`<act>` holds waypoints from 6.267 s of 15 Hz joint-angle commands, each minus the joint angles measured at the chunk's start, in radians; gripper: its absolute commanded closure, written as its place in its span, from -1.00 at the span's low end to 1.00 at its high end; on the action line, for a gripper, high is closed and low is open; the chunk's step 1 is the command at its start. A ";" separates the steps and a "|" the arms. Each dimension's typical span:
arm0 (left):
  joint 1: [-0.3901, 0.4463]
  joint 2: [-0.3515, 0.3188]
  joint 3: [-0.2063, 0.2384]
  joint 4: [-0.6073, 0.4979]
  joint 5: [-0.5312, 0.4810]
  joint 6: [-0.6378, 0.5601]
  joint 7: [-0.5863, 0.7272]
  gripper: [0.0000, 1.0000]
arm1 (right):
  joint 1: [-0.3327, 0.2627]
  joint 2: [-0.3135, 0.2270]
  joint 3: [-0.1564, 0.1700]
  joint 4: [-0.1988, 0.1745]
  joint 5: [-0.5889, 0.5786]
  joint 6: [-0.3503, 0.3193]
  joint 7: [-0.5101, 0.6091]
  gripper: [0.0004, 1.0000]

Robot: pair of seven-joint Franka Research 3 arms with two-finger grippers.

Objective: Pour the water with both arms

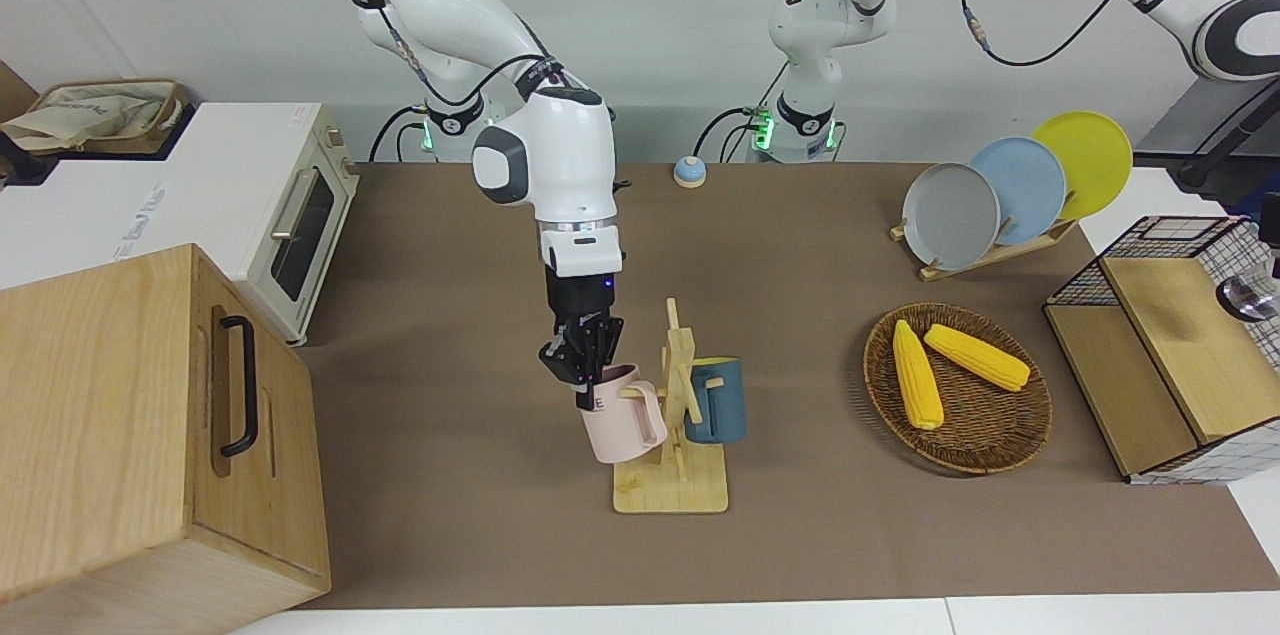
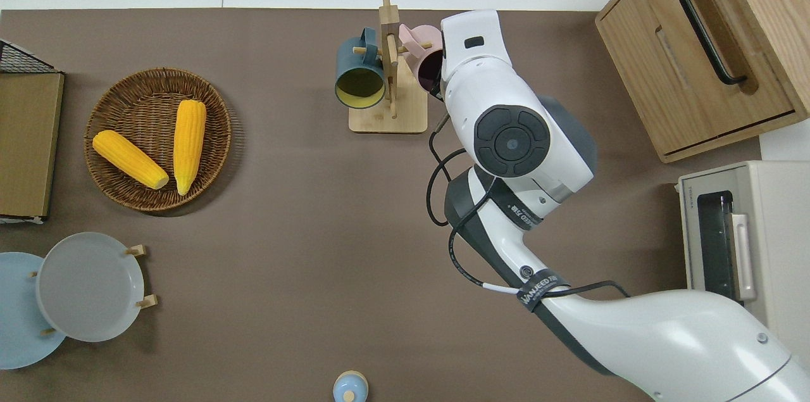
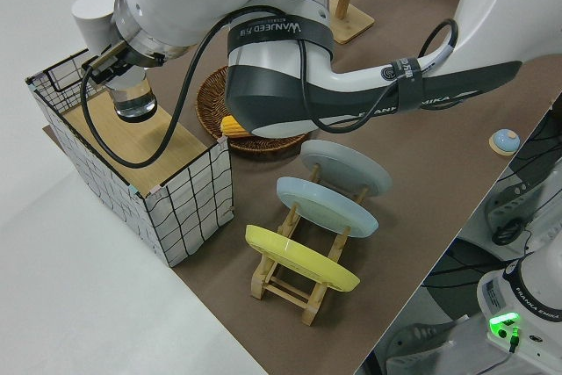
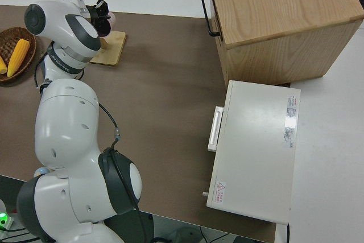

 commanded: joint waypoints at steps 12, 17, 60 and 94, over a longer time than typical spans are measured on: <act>-0.037 -0.132 -0.011 0.010 0.154 -0.092 -0.163 1.00 | -0.023 -0.012 0.003 -0.010 0.021 -0.035 0.079 0.91; -0.051 -0.166 -0.009 0.010 0.161 -0.149 -0.202 1.00 | -0.031 -0.021 0.001 -0.007 0.021 -0.039 0.073 0.95; -0.132 -0.964 -0.425 -1.038 0.572 0.122 -0.737 1.00 | 0.012 -0.193 0.219 -0.124 0.865 -0.509 0.984 1.00; -0.232 -0.975 -0.477 -1.115 0.551 0.115 -0.792 1.00 | 0.178 0.135 0.273 -0.092 0.509 -0.104 1.278 -0.98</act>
